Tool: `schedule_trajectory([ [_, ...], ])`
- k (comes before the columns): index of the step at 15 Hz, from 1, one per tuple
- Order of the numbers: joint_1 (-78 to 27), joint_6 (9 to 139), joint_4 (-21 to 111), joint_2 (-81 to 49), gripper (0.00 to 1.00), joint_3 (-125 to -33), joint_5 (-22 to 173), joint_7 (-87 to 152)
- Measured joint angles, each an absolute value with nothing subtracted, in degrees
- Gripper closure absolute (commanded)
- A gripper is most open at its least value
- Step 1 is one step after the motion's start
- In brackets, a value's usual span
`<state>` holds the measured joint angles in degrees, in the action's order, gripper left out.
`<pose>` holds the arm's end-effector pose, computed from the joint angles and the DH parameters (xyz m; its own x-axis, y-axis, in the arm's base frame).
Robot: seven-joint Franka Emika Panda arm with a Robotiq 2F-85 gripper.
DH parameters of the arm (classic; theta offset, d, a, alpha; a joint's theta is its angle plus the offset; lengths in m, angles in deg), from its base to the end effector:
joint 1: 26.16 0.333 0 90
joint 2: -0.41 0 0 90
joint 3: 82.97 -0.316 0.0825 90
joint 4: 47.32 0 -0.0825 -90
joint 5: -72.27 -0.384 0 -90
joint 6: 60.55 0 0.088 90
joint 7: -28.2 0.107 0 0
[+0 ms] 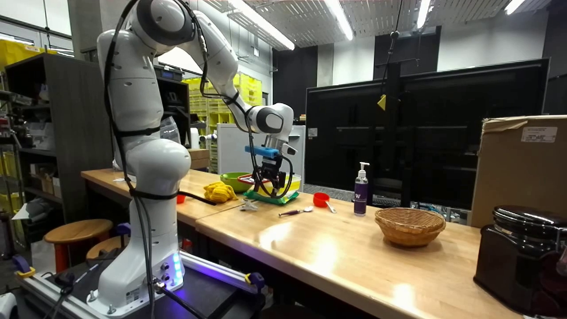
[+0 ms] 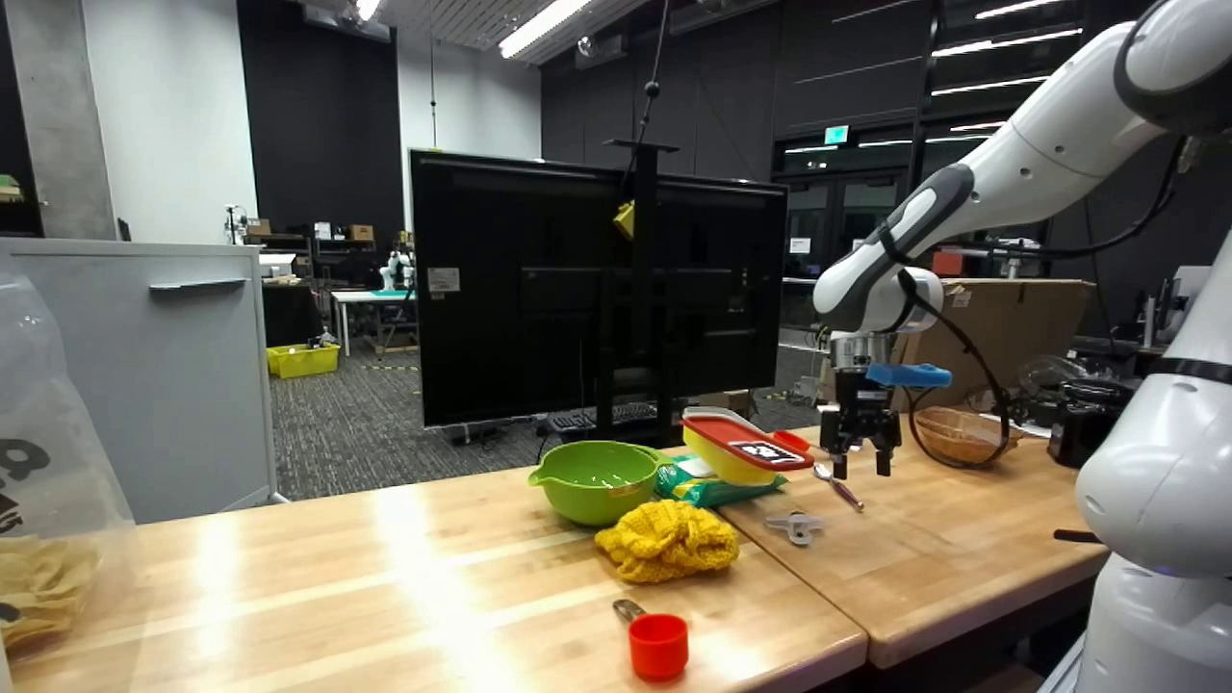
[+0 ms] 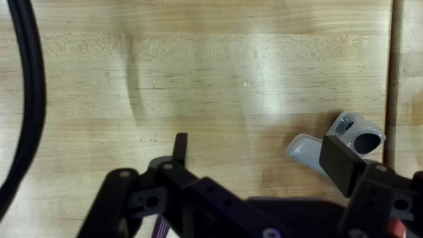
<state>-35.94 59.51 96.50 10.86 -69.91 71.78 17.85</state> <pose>0.3884 -0.1613 0.3287 0.9547 -0.1979 -0.2224 -0.2219 -0.9710 -0.0886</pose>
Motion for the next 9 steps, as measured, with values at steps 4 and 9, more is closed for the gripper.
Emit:
schedule_trajectory([
  [4, -37.07, 59.37, 93.73, 7.05, 0.0, -69.62, 72.1, 18.02],
  [9, -37.4, 57.92, 89.1, 3.38, 0.0, -69.32, 72.02, 17.92],
])
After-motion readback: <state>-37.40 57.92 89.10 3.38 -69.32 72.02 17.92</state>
